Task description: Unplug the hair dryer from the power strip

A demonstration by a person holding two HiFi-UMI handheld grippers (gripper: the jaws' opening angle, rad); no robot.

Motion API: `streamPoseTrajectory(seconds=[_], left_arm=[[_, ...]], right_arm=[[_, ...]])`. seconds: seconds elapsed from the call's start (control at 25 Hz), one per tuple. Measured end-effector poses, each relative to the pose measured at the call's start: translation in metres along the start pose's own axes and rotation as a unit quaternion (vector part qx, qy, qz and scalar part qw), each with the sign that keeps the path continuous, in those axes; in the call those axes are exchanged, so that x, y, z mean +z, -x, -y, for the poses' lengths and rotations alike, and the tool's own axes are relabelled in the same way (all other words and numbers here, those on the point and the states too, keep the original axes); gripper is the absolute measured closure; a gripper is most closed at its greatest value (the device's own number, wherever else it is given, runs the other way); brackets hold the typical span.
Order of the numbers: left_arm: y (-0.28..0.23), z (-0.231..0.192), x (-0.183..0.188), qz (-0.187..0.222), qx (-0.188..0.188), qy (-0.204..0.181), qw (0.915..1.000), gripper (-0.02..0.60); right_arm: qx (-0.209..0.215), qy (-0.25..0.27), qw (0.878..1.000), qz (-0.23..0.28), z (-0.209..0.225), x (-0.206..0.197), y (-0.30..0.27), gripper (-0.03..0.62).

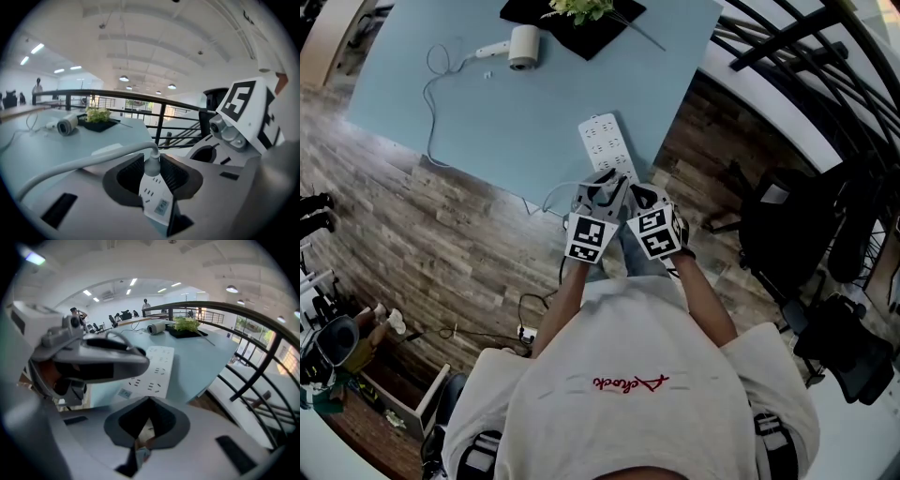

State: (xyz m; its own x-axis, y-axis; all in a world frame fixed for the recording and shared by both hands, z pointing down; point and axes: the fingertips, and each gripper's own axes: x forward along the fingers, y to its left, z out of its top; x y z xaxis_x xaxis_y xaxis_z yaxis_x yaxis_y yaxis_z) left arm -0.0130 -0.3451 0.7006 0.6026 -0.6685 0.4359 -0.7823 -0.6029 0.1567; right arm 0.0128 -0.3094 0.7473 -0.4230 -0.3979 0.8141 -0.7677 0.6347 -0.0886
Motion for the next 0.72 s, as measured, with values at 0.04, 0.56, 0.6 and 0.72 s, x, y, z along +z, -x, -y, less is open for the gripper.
streamPoseTrajectory(seconds=[0.04, 0.56, 0.6, 0.72], left_arm=[[-0.003, 0.001, 0.010, 0.006, -0.003, -0.013, 0.9999, 0.472], [0.026, -0.009, 0.032, 0.031, 0.020, -0.016, 0.9992, 0.471], [0.030, -0.010, 0.038, 0.037, 0.024, -0.019, 0.9989, 0.471], [0.042, -0.012, 0.059, 0.060, 0.037, -0.025, 0.9972, 0.471]], right_arm=[[-0.002, -0.001, 1.000, -0.001, 0.001, 0.001, -0.001, 0.577], [0.002, -0.004, 1.000, 0.004, -0.001, -0.003, 0.000, 0.576], [0.002, -0.003, 1.000, 0.004, -0.001, -0.004, 0.001, 0.577], [0.003, 0.002, 1.000, 0.004, -0.001, -0.005, 0.003, 0.576]])
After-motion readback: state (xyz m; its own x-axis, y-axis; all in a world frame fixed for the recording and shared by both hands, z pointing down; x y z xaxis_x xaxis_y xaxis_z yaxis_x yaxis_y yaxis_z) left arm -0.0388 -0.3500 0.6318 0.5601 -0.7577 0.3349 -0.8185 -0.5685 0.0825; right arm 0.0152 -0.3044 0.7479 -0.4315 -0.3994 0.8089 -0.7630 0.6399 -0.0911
